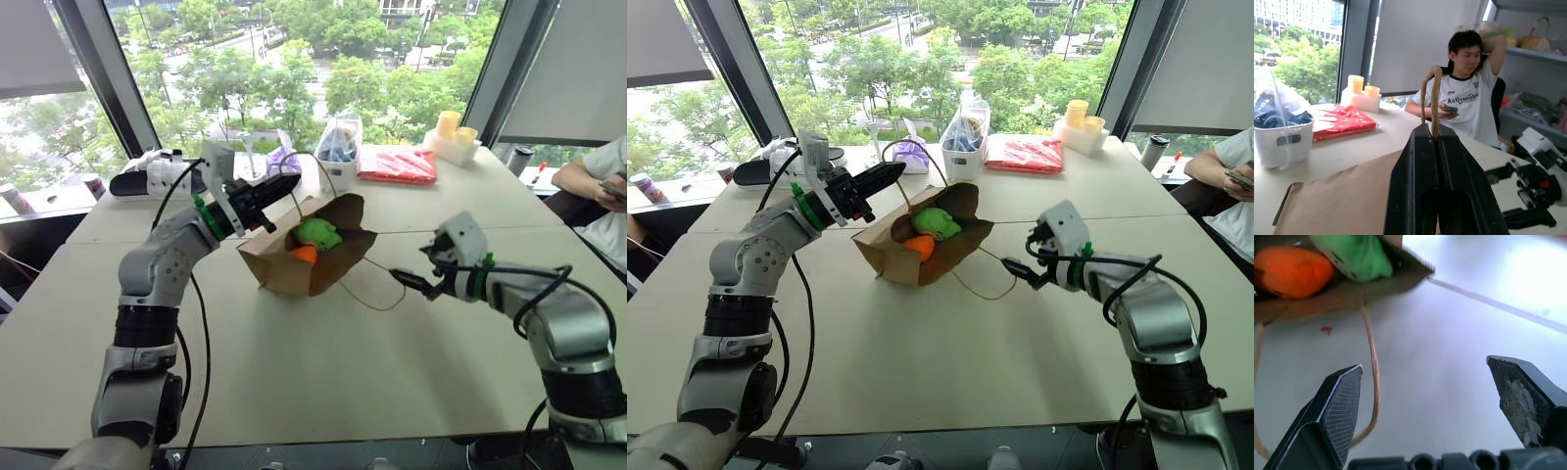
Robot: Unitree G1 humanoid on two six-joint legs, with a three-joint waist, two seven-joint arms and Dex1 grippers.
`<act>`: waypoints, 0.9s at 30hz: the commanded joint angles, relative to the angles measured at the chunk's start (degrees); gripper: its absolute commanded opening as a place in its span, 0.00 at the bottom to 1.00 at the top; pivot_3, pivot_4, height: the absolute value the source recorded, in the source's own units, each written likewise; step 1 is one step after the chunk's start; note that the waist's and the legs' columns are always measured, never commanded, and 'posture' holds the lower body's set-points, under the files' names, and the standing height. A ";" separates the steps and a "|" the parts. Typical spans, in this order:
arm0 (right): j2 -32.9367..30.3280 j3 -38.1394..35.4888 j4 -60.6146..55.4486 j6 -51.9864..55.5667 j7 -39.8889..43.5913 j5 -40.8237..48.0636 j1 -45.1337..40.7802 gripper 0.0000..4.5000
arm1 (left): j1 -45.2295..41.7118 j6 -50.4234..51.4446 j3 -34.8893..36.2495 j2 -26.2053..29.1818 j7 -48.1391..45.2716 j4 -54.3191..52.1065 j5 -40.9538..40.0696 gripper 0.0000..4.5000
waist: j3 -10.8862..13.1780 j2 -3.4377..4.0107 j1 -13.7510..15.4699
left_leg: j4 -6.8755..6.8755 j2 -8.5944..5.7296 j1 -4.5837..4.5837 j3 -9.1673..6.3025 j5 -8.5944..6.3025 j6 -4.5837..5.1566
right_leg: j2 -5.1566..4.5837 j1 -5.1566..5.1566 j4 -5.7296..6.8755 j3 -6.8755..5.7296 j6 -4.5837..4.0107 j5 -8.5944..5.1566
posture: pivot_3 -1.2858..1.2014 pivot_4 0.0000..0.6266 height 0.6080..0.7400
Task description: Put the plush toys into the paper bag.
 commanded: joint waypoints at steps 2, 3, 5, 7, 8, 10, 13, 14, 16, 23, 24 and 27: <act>1.99 -2.50 -2.89 2.67 -2.54 3.21 1.36 0.98 | -1.88 -1.26 0.86 0.43 -0.51 -0.70 0.25 0.00 | 0.00 0.00 0.12 | 0.00 0.00 0.00 -0.01 0.00 0.00 | 0.00 0.00 0.00 0.00 0.00 0.00 | 0.52 0.24 1.00; 2.13 -2.43 -3.23 2.93 -2.88 3.54 1.78 0.98 | -1.92 -1.25 0.86 0.41 -0.54 -0.65 0.30 0.00 | 0.00 0.00 0.16 | 0.00 0.00 0.00 -0.01 0.00 0.00 | 0.00 0.00 0.00 0.00 0.00 0.00 | 0.52 0.24 1.00; 2.33 -2.34 -3.39 3.18 -3.48 4.29 2.08 0.98 | -2.06 -1.29 0.80 0.35 -0.61 -0.38 0.45 0.00 | 0.00 0.00 0.21 | 0.01 0.00 0.00 -0.01 0.00 0.00 | 0.00 0.00 -0.01 0.00 0.00 0.00 | 0.52 0.24 1.00; 2.78 -2.08 -3.17 2.78 -4.26 4.71 2.58 0.93 | -2.08 -1.32 0.69 0.27 -0.71 -0.31 0.54 0.00 | 0.00 0.00 0.20 | 0.01 0.00 0.00 -0.01 0.00 0.00 | 0.00 0.01 -0.01 0.00 0.00 0.00 | 0.52 0.24 1.00; 3.20 -2.23 -2.99 2.61 -4.77 4.99 2.68 0.86 | -2.12 -1.33 0.63 0.19 -0.75 -0.27 0.60 0.00 | 0.00 0.00 0.19 | 0.01 -0.01 0.00 -0.01 0.00 0.00 | 0.00 0.01 -0.01 -0.01 0.00 0.00 | 0.52 0.24 1.00; 3.71 -2.58 -2.76 2.56 -5.35 5.70 2.64 0.69 | -2.20 -1.37 0.60 0.04 -0.82 -0.18 0.74 0.00 | 0.00 0.00 0.18 | 0.01 -0.01 0.00 -0.01 0.00 0.00 | 0.00 0.01 -0.01 -0.01 0.00 0.00 | 0.52 0.24 1.00; 4.50 -2.74 -2.57 2.79 -6.10 6.79 2.30 0.34 | -2.23 -1.46 0.50 -0.16 -0.88 -0.23 0.90 0.00 | 0.00 0.00 0.15 | 0.01 0.00 0.00 -0.01 0.00 0.00 | 0.00 0.01 -0.01 -0.01 0.00 0.00 | 0.52 0.24 1.00; 4.87 -2.66 -2.59 2.93 -6.51 7.06 2.00 0.23 | -2.16 -1.44 0.49 -0.18 -0.89 -0.37 0.88 0.00 | 0.00 0.00 0.13 | 0.01 0.00 0.00 -0.01 0.00 0.00 | 0.00 0.01 -0.01 -0.01 0.00 0.00 | 0.52 0.24 1.00; 5.57 -2.95 -2.58 3.28 -7.13 7.87 1.40 0.01 | -2.06 -1.38 0.49 -0.20 -0.88 -0.53 0.85 0.00 | 0.00 0.00 0.12 | 0.00 0.00 0.00 -0.02 0.00 0.00 | 0.01 0.01 0.00 -0.01 0.00 0.00 | 0.52 0.24 1.00; 7.18 -10.06 -4.11 8.98 -8.37 14.90 -4.31 0.01 | -1.72 -0.64 0.97 -0.16 -0.36 -2.05 -0.03 0.00 | 0.00 0.00 0.15 | 0.01 0.00 0.00 -0.02 0.00 0.00 | 0.01 0.01 -0.01 -0.01 0.00 0.00 | 0.52 0.24 1.00; 8.29 -13.53 -4.06 12.28 -9.06 17.49 -7.26 0.01 | -1.87 -0.16 1.27 -0.33 -0.10 -2.54 -0.69 0.00 | 0.00 0.00 0.16 | 0.01 0.00 -0.01 -0.02 0.00 0.00 | 0.01 0.01 -0.01 -0.01 0.00 0.00 | 0.52 0.24 1.00; 8.73 -19.29 -3.54 19.47 -10.52 21.91 -14.06 0.01 | -1.98 1.01 1.87 -0.88 0.59 -3.91 -2.35 0.00 | 0.01 0.01 0.16 | 0.01 0.01 -0.02 -0.05 0.00 0.00 | 0.00 0.00 0.00 -0.01 0.00 0.00 | 0.52 0.24 1.00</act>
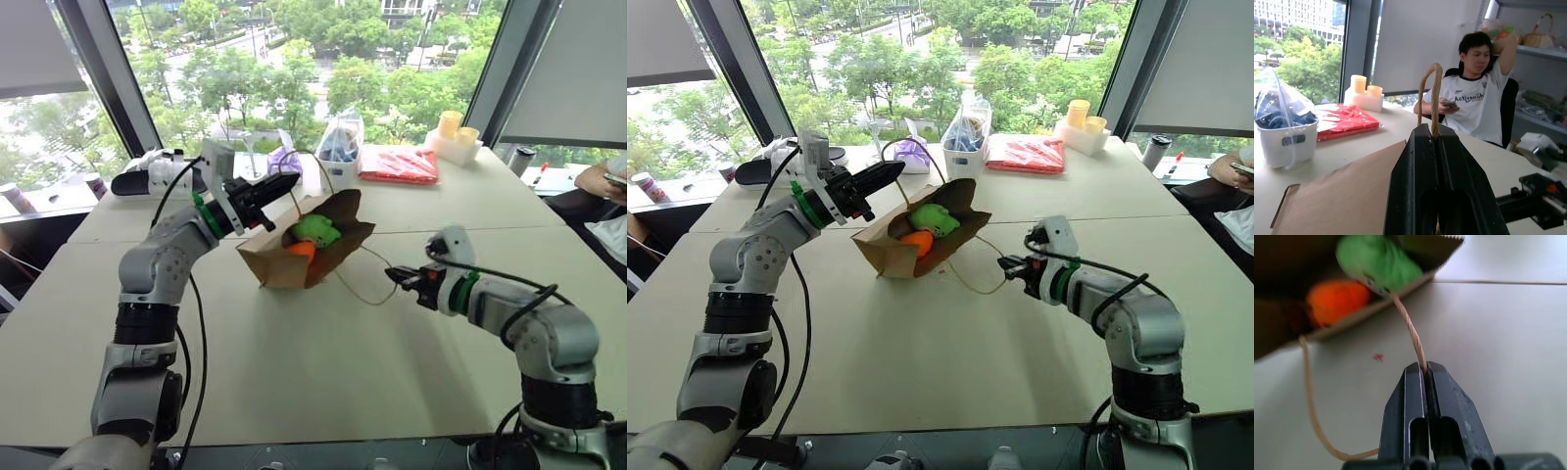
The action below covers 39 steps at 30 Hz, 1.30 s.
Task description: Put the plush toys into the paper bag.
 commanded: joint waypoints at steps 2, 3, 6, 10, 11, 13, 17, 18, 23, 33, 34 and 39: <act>-1.22 -6.91 -2.17 9.32 -1.96 5.46 -8.38 0.01 | -1.49 1.19 1.97 -0.44 0.95 -4.10 -3.08 0.00 | 0.00 0.00 0.02 | -0.01 0.01 0.00 -0.02 0.00 0.00 | 0.00 -0.01 0.01 -0.01 0.00 0.00 | 0.52 0.24 1.00; -1.62 -7.04 -1.98 10.79 -2.43 5.56 -9.28 0.01 | -1.42 1.55 2.09 -0.58 1.23 -4.45 -3.53 0.00 | 0.00 0.00 0.01 | -0.02 0.01 0.00 -0.04 0.00 0.00 | 0.01 -0.01 0.01 -0.02 0.00 0.00 | 0.52 0.24 1.00; -2.00 -10.10 -0.32 15.38 -2.93 6.77 -15.31 0.01 | -0.59 3.72 2.72 -0.91 2.76 -7.32 -6.06 0.00 | 0.00 0.00 0.00 | -0.03 0.00 -0.03 -0.02 -0.01 0.01 | -0.01 -0.03 0.00 -0.01 0.00 0.00 | 0.52 0.24 1.00; -0.32 -13.12 3.67 16.57 -5.32 6.74 -21.82 0.01 | 1.92 5.88 2.87 -1.05 4.66 -10.67 -7.53 0.00 | 0.00 0.02 -0.21 | -0.03 0.01 -0.09 0.02 0.00 0.01 | -0.01 -0.13 0.03 0.00 0.00 0.00 | 0.52 0.24 1.00; -0.21 -12.96 4.27 16.57 -5.78 6.66 -22.11 0.01 | 2.31 6.04 2.81 -1.07 4.97 -11.01 -7.64 0.00 | -0.01 0.02 -0.22 | -0.05 0.02 -0.07 0.02 0.00 0.01 | -0.01 -0.12 0.04 0.00 0.00 0.00 | 0.52 0.24 1.00; 0.75 -13.32 5.02 16.57 -6.48 6.79 -22.51 0.01 | 3.34 6.52 2.79 -1.06 5.74 -11.83 -7.93 0.00 | -0.01 0.01 -0.17 | -0.06 0.02 -0.05 0.02 0.00 0.01 | 0.00 -0.11 0.05 -0.01 0.00 0.00 | 0.52 0.24 1.00; 1.52 -12.63 4.88 16.03 -6.61 7.05 -22.08 0.01 | 7.03 6.69 1.93 0.13 5.94 -13.32 -6.59 0.00 | -0.01 0.02 -0.21 | -0.03 0.01 -0.08 0.04 0.00 0.01 | -0.02 -0.13 0.06 0.02 0.00 0.00 | 0.52 0.24 1.00; 1.57 -12.32 4.91 15.72 -6.59 7.08 -21.88 0.01 | 8.08 6.71 1.79 0.41 5.96 -13.65 -6.30 0.00 | -0.01 0.02 -0.23 | -0.03 0.01 -0.08 0.04 0.00 0.01 | -0.02 -0.14 0.07 0.01 0.00 0.00 | 0.52 0.24 1.00; 2.05 -10.40 4.70 14.42 -6.49 7.00 -19.76 0.01 | 12.41 5.48 0.69 1.28 6.59 -14.86 -4.28 0.00 | -0.01 0.02 -0.17 | -0.04 0.01 -0.08 0.04 0.00 0.00 | -0.02 -0.15 0.06 0.02 -0.01 0.00 | 0.52 0.24 1.00; -0.38 -5.04 2.75 9.63 -4.53 8.01 -12.66 0.00 | 14.23 4.67 -0.27 1.68 6.15 -14.88 -1.80 0.06 | -0.01 0.02 -0.04 | -0.03 0.01 -0.10 0.04 0.00 0.01 | -0.02 -0.13 0.04 0.01 -0.01 0.00 | 0.52 0.24 1.00; -0.40 -5.43 2.47 9.59 -4.20 8.68 -12.70 0.06 | 14.02 4.98 -0.09 1.67 6.14 -14.78 -2.15 0.13 | -0.01 0.02 -0.04 | -0.03 0.01 -0.09 0.04 0.00 0.01 | -0.02 -0.13 0.04 0.01 -0.01 0.00 | 0.52 0.24 1.00; -0.86 -6.94 1.21 9.93 -3.26 11.77 -13.37 0.55 | 12.90 6.48 0.85 1.66 6.03 -14.72 -4.12 0.64 | -0.01 0.02 -0.10 | -0.04 0.01 -0.09 0.04 -0.01 0.02 | -0.01 -0.13 0.04 0.01 -0.01 0.00 | 0.52 0.24 1.00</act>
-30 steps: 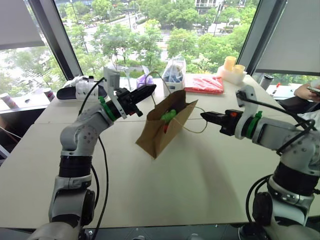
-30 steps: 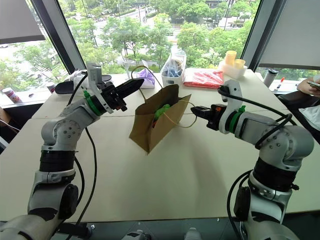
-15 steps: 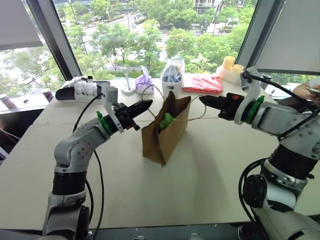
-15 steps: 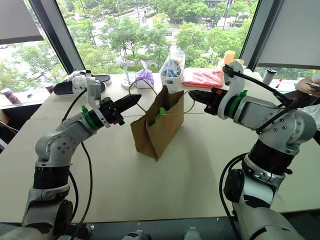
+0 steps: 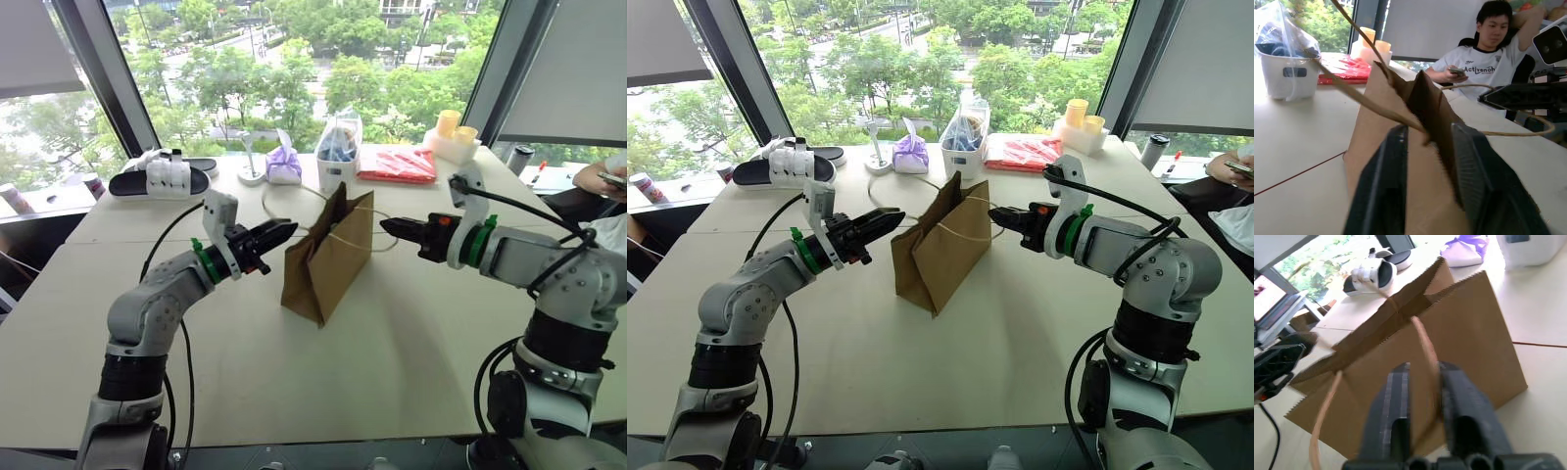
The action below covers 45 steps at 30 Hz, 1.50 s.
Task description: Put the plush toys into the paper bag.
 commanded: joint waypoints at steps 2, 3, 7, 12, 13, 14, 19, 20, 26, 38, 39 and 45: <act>-0.93 -2.24 -3.07 -0.52 0.94 3.72 -1.45 0.78 | -2.49 0.76 2.54 0.51 -0.02 -1.42 -2.94 0.86 | 0.00 0.00 0.05 | 0.00 0.00 0.00 0.00 -0.01 0.02 | 0.00 0.00 0.00 0.00 0.00 0.00 | 0.52 0.24 1.00; -0.96 -2.79 -3.18 -0.27 0.86 4.33 -1.71 0.89 | -2.81 1.27 2.91 0.58 0.01 -1.51 -3.72 0.96 | 0.00 0.00 0.06 | 0.00 0.00 0.00 0.00 -0.03 0.05 | 0.00 0.00 -0.01 0.00 0.00 0.00 | 0.52 0.24 1.00; -2.47 -4.47 -4.13 0.55 1.38 7.20 -2.46 0.99 | -3.18 5.02 4.60 2.02 -0.73 -3.12 -8.24 1.00 | 0.00 0.00 0.02 | 0.00 0.00 0.00 0.00 -0.15 0.26 | 0.00 0.00 -0.01 0.00 0.00 0.00 | 0.52 0.24 1.00; -6.96 -7.53 -5.44 1.83 2.90 12.09 -2.76 0.99 | -0.36 8.21 5.02 7.90 -3.78 -6.52 -10.62 1.00 | 0.01 0.00 -0.03 | -0.02 0.00 0.00 0.00 -0.17 0.30 | -0.01 -0.01 -0.01 0.00 0.00 0.00 | 0.52 0.24 1.00; -8.06 -8.06 -5.60 1.79 3.13 12.74 -2.50 0.99 | 0.47 8.46 5.03 9.04 -4.51 -6.94 -10.74 1.00 | 0.01 0.00 -0.01 | -0.02 0.01 0.01 0.01 -0.18 0.32 | 0.00 -0.01 -0.03 0.00 0.00 0.00 | 0.52 0.24 1.00; -9.48 -8.50 -5.73 1.45 3.56 13.24 -1.86 0.99 | 1.33 8.76 5.11 9.99 -5.14 -7.31 -10.94 1.00 | 0.01 0.00 -0.02 | -0.03 0.01 0.01 0.01 -0.19 0.33 | 0.00 0.00 -0.04 0.00 0.00 0.00 | 0.52 0.24 1.00; -14.63 -10.67 -6.47 -1.24 6.00 15.23 5.08 0.99 | 4.64 8.35 4.88 12.22 -6.31 -8.14 -10.36 1.00 | 0.01 -0.01 0.41 | -0.02 0.01 0.01 0.01 -0.23 0.40 | -0.01 0.07 -0.10 -0.01 0.00 0.00 | 0.52 0.24 1.00; -15.29 -10.15 -7.37 -2.72 6.83 15.10 7.58 0.99 | 5.32 8.07 4.69 12.60 -6.63 -8.36 -10.01 1.00 | 0.01 -0.01 0.44 | -0.01 0.01 0.01 0.01 -0.24 0.41 | -0.01 0.11 -0.12 -0.01 0.00 0.00 | 0.52 0.24 1.00; -14.75 1.17 -9.10 -18.01 7.79 5.81 18.79 0.99 | 6.77 6.07 2.49 12.26 -7.37 -8.58 -7.71 1.00 | 0.01 0.00 0.07 | -0.01 0.01 0.06 0.07 -0.24 0.42 | -0.01 0.11 -0.10 0.01 0.00 0.00 | 0.52 0.24 1.00; -9.20 24.17 -4.25 -35.62 11.42 -6.96 16.75 0.03 | 8.12 1.31 -4.82 6.55 -5.67 -9.31 -1.24 1.00 | 0.02 -0.01 0.14 | -0.01 0.03 0.09 0.05 -0.24 0.41 | 0.00 0.12 -0.10 0.02 0.00 0.00 | 0.52 0.24 1.00; -8.55 25.25 -2.94 -36.45 11.45 -7.88 15.75 0.01 | 8.09 1.13 -5.12 5.92 -5.64 -9.11 -1.00 1.00 | 0.02 -0.01 0.20 | 0.00 0.03 0.09 0.04 -0.24 0.41 | -0.01 0.12 -0.11 0.02 0.00 0.00 | 0.52 0.24 1.00; -7.11 30.04 1.19 -39.45 13.57 -11.58 12.31 0.01 | 7.67 -2.27 -8.33 4.44 -5.74 -7.23 4.14 1.00 | 0.02 -0.01 0.30 | -0.01 0.00 0.08 -0.01 -0.23 0.40 | 0.00 0.14 -0.13 0.00 -0.01 -0.01 | 0.52 0.24 1.00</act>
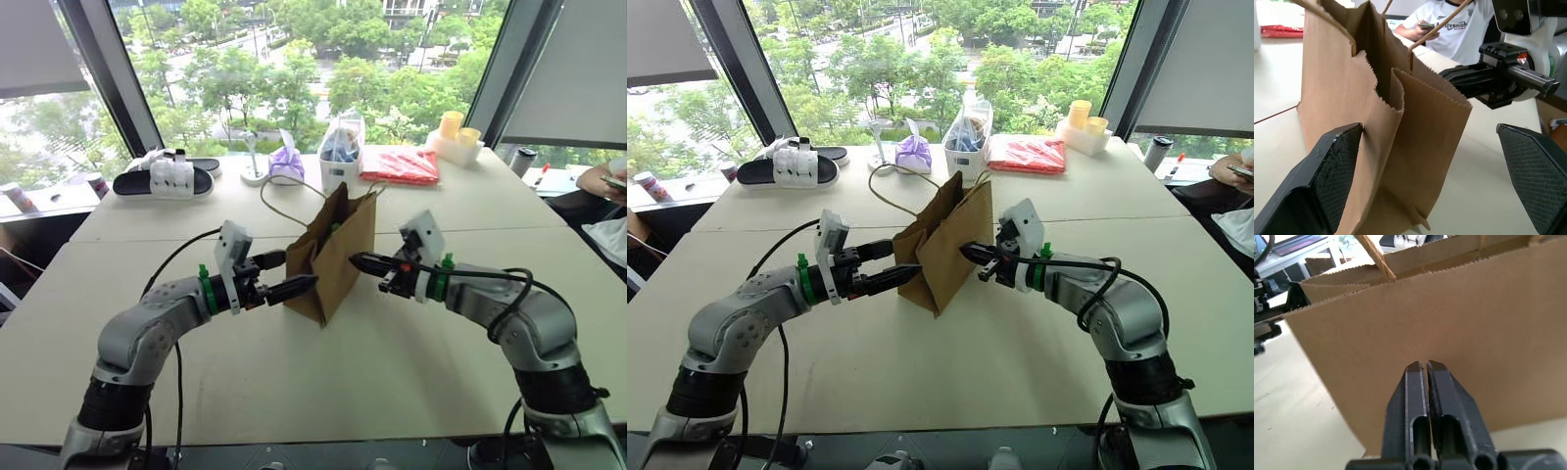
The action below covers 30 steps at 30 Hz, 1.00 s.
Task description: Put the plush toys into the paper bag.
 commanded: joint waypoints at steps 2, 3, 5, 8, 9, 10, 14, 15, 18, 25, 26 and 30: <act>1.08 1.86 0.07 -1.98 1.77 -1.41 -2.01 0.01 | -0.31 -3.80 -2.28 -0.74 -0.23 0.26 4.00 1.00 | 0.00 0.00 -0.05 | 0.00 0.00 0.00 0.00 0.00 0.00 | 0.01 0.00 0.01 0.00 0.00 0.00 | 0.52 0.24 1.00; 1.36 2.27 0.08 -2.10 1.96 -1.70 -2.10 0.01 | -0.27 -4.27 -2.84 -1.03 -0.14 0.40 4.73 1.00 | 0.00 0.00 -0.06 | -0.01 0.00 0.00 0.00 0.00 0.00 | 0.01 -0.01 0.00 0.00 0.00 0.00 | 0.52 0.24 1.00; 1.86 2.93 0.02 -2.20 2.16 -2.23 -2.27 0.01 | -0.15 -5.03 -3.62 -1.75 0.12 0.71 6.06 1.00 | 0.00 0.00 -0.06 | -0.01 0.00 0.00 -0.01 0.00 0.00 | 0.02 -0.01 0.00 0.00 0.00 0.00 | 0.52 0.24 1.00; 2.66 3.41 0.05 -2.08 2.17 -2.56 -2.70 0.01 | -0.10 -5.89 -4.38 -3.56 1.45 1.45 7.72 1.00 | 0.00 0.00 -0.06 | -0.01 0.00 0.01 -0.01 0.00 0.00 | 0.02 -0.01 0.01 0.00 0.00 0.00 | 0.52 0.24 1.00; 2.85 3.43 0.08 -2.03 2.15 -2.66 -2.80 0.01 | -0.13 -6.20 -4.58 -4.08 1.99 1.75 8.34 1.00 | 0.00 0.00 -0.06 | -0.01 0.00 0.00 -0.02 0.00 0.00 | 0.02 -0.01 0.01 0.00 0.00 0.00 | 0.52 0.24 1.00; 2.96 3.57 0.19 -2.18 2.23 -2.94 -2.91 0.01 | -0.25 -6.24 -4.62 -4.79 2.93 2.20 8.91 1.00 | 0.00 0.00 -0.06 | -0.01 0.00 0.00 -0.02 0.00 0.00 | 0.01 -0.01 0.01 0.00 0.00 0.00 | 0.52 0.24 1.00; 3.28 3.61 0.41 -2.24 2.22 -3.78 -3.01 0.01 | 0.89 -7.32 -5.72 -5.49 4.01 2.07 11.71 1.00 | 0.00 0.00 -0.06 | -0.01 0.00 0.00 -0.01 0.00 0.00 | 0.01 -0.01 0.01 0.00 0.00 0.00 | 0.52 0.24 1.00; 3.21 3.61 0.47 -2.24 2.30 -4.00 -3.04 0.01 | 1.07 -7.24 -5.52 -5.76 4.17 1.93 11.63 1.00 | 0.00 0.00 -0.09 | -0.01 0.00 0.01 -0.01 0.00 0.00 | 0.01 -0.01 0.01 0.00 0.00 0.00 | 0.52 0.24 1.00; 2.93 3.44 0.33 -2.16 2.44 -4.43 -2.85 0.01 | 1.51 -7.21 -5.11 -6.52 4.76 1.45 11.53 1.00 | 0.00 0.00 -0.08 | 0.00 0.00 0.00 -0.02 0.00 0.00 | 0.01 -0.01 0.01 0.00 0.00 0.00 | 0.52 0.24 1.00; 2.28 2.60 -0.57 -1.22 2.94 -4.28 -2.65 0.00 | 1.27 -7.47 -3.66 -8.73 6.73 2.24 11.25 0.52 | 0.00 0.00 -0.06 | 0.00 -0.01 0.00 -0.02 0.00 -0.01 | 0.01 -0.01 0.02 0.00 0.00 0.00 | 0.52 0.24 1.00; 2.16 2.62 -0.77 -1.03 2.97 -4.26 -2.56 0.00 | 1.14 -7.31 -3.32 -9.12 7.11 2.34 11.02 0.41 | 0.00 0.00 -0.06 | 0.00 -0.01 0.00 -0.02 0.00 -0.01 | 0.01 -0.01 0.02 0.00 0.00 0.00 | 0.52 0.24 1.00; 1.88 2.56 -1.60 -0.41 3.15 -4.05 -2.21 0.00 | 1.17 -7.12 -2.95 -9.75 7.44 2.45 11.28 0.02 | 0.00 0.00 -0.06 | 0.00 -0.01 0.01 -0.02 0.00 -0.01 | 0.01 -0.01 0.02 -0.01 0.00 0.00 | 0.52 0.24 1.00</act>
